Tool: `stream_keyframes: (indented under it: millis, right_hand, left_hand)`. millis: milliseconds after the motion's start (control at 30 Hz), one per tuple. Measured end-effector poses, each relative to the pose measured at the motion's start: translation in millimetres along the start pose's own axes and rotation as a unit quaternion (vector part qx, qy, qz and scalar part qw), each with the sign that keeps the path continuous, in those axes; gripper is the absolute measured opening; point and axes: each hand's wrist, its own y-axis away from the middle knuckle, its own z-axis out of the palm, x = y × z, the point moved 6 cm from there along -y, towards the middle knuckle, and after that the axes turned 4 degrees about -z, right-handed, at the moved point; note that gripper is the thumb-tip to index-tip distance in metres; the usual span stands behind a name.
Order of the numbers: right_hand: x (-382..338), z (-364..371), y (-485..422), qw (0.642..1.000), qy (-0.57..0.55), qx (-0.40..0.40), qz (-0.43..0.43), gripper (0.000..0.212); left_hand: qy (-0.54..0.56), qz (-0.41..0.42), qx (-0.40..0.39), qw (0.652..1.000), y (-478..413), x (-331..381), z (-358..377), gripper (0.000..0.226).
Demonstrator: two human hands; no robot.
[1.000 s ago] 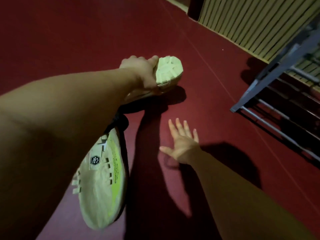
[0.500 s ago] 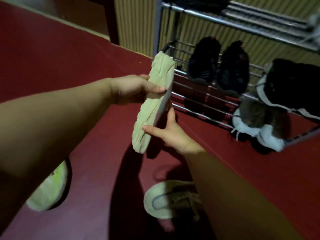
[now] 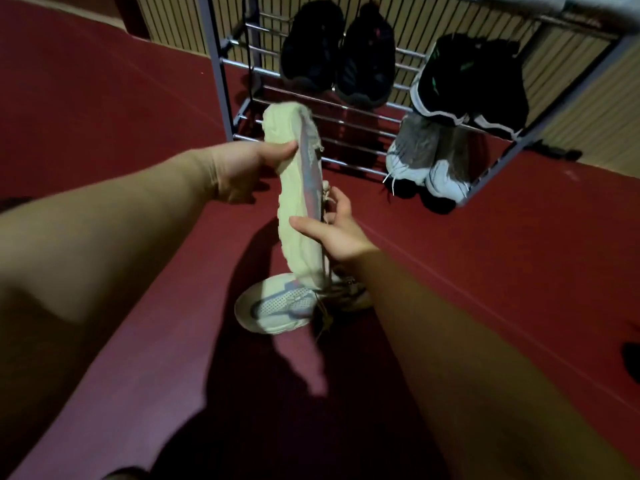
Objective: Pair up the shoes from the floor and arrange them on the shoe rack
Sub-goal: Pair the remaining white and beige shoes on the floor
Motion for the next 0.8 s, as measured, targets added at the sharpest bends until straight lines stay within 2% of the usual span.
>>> stream_keyframes:
  millis: [67, 133, 200, 300, 400, 467, 500, 567, 600, 633, 700, 733, 800]
  right_hand:
    - [7.5, -3.0, 4.5, 0.999, 0.0, 0.04, 0.035, 0.12]
    - [18.1, 3.4, 4.1, 0.996, 0.005, 0.053, 0.075, 0.106]
    - [26.5, 19.9, 1.4, 0.992, 0.017, 0.053, 0.112, 0.103]
    - [29.2, 54.4, -5.5, 0.99, 0.053, 0.013, 0.128, 0.1]
    - [26.2, 86.8, -6.0, 0.99, 0.073, -0.059, 0.103, 0.083]
    - [26.7, 87.5, -7.6, 0.977, 0.196, -0.058, 0.054, 0.068]
    - [28.0, 80.4, -7.2, 0.959, 0.277, -0.044, 0.026, 0.065]
    - [37.9, 62.4, -1.4, 0.909, 0.411, -0.066, -0.003, 0.071]
    - [47.8, 53.3, 2.8, 0.877, 0.466, -0.114, -0.007, 0.078]
    - [58.2, 44.9, 9.2, 0.838, 0.516, -0.178, -0.014, 0.088]
    - [75.7, 30.4, 23.6, 0.757, 0.598, -0.26, -0.044, 0.105]
    - [80.4, 25.5, 28.6, 0.731, 0.627, -0.261, -0.067, 0.11]
    - [82.8, 21.9, 32.4, 0.713, 0.66, -0.216, -0.1, 0.11]
  left_hand:
    - [-0.016, -0.051, 0.059, 0.997, -6.7, -14.7, -5.8, 0.075]
    - [-0.003, -0.078, 0.13, 0.988, -10.1, -31.8, -19.7, 0.073]
    - [0.02, -0.085, 0.195, 0.977, -12.0, -46.8, -36.9, 0.072]
    - [0.023, -0.086, 0.262, 0.961, -10.8, -68.6, -59.9, 0.07]
    - [-0.044, -0.11, 0.284, 0.952, -3.1, -91.5, -70.3, 0.065]
    - [-0.098, -0.121, 0.271, 0.95, 4.0, -105.8, -65.2, 0.057]
    - [-0.126, -0.119, 0.253, 0.952, 5.7, -111.6, -58.7, 0.049]
    - [-0.159, -0.094, 0.221, 0.958, 3.4, -120.3, -42.9, 0.029]
    - [-0.159, -0.09, 0.199, 0.963, -0.1, -126.5, -34.3, 0.027]
    - [-0.164, -0.099, 0.182, 0.964, -2.9, -133.5, -26.7, 0.045]
    - [-0.247, -0.149, 0.186, 0.939, -1.3, -143.1, -13.8, 0.113]
    - [-0.3, -0.165, 0.205, 0.917, 0.6, -145.6, -9.5, 0.131]
    - [-0.373, -0.165, 0.222, 0.886, 2.0, -149.2, -2.5, 0.142]
